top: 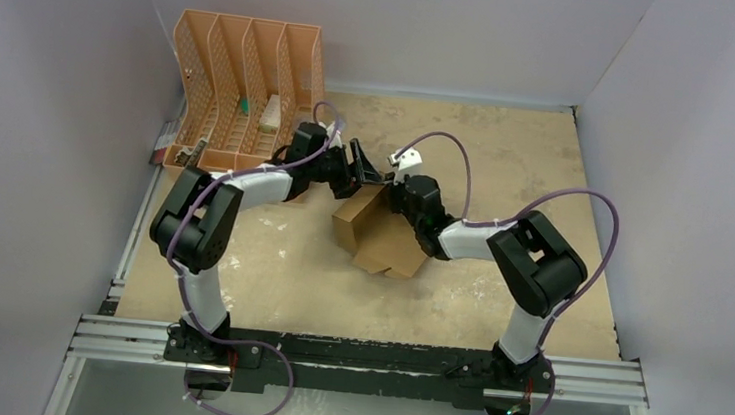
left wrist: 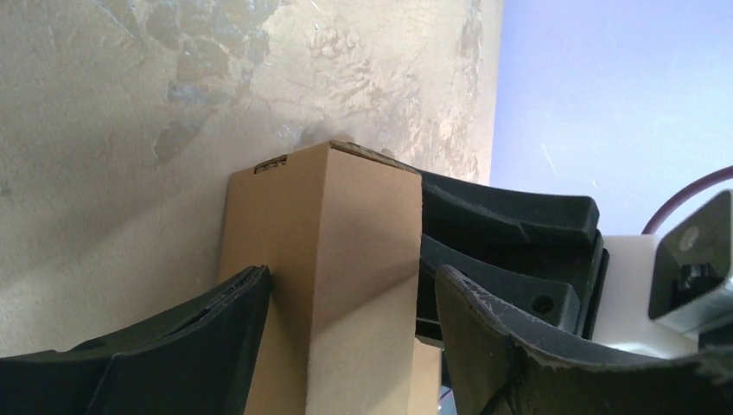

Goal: Fold the paper box

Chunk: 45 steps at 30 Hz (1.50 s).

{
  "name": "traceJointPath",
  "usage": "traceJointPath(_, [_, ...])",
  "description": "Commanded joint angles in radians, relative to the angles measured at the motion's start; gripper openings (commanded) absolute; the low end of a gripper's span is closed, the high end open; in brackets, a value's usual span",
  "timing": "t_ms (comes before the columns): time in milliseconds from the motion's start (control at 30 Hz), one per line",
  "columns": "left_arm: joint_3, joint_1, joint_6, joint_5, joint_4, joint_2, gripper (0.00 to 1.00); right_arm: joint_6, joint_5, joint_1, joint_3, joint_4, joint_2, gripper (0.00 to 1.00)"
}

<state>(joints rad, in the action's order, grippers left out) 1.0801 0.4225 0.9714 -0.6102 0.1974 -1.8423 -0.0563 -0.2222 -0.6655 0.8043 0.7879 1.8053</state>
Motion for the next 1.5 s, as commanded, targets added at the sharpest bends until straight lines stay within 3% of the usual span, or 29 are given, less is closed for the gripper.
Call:
traceJointPath(0, [0.052, 0.077, 0.031, -0.208, 0.017, 0.092, 0.69, -0.024, 0.098, -0.020, 0.056, -0.053, -0.040, 0.31])
traceJointPath(367, [0.207, 0.030, -0.321, 0.031, -0.486, 0.121, 0.69, 0.039, 0.179, -0.020, 0.059, -0.292, -0.166, 0.47])
traceJointPath(567, [0.230, 0.044, -0.349, 0.239, -0.615, 0.204, 0.69, 0.050, 0.170, -0.019, 0.062, -0.475, -0.255, 0.55])
traceJointPath(700, [0.215, 0.070, -0.267, 0.352, -0.620, 0.255, 0.70, 0.090, 0.106, -0.019, 0.067, -0.565, -0.308, 0.61])
traceJointPath(833, [0.219, 0.138, -0.225, 0.511, -0.645, 0.284, 0.70, 0.081, 0.047, -0.018, 0.086, -0.659, -0.336, 0.65])
traceJointPath(1067, [0.308, 0.282, -0.276, 0.830, -0.822, 0.233, 0.74, -0.043, -0.054, -0.016, 0.022, -0.744, -0.444, 0.72])
traceJointPath(1333, [0.327, 0.338, -0.270, 0.891, -0.865, 0.154, 0.74, -0.153, -0.146, 0.002, -0.089, -0.785, -0.609, 0.78])
traceJointPath(1467, [0.319, 0.344, -0.258, 0.863, -0.839, 0.132, 0.73, -0.182, -0.111, 0.038, -0.126, -0.785, -0.677, 0.81])
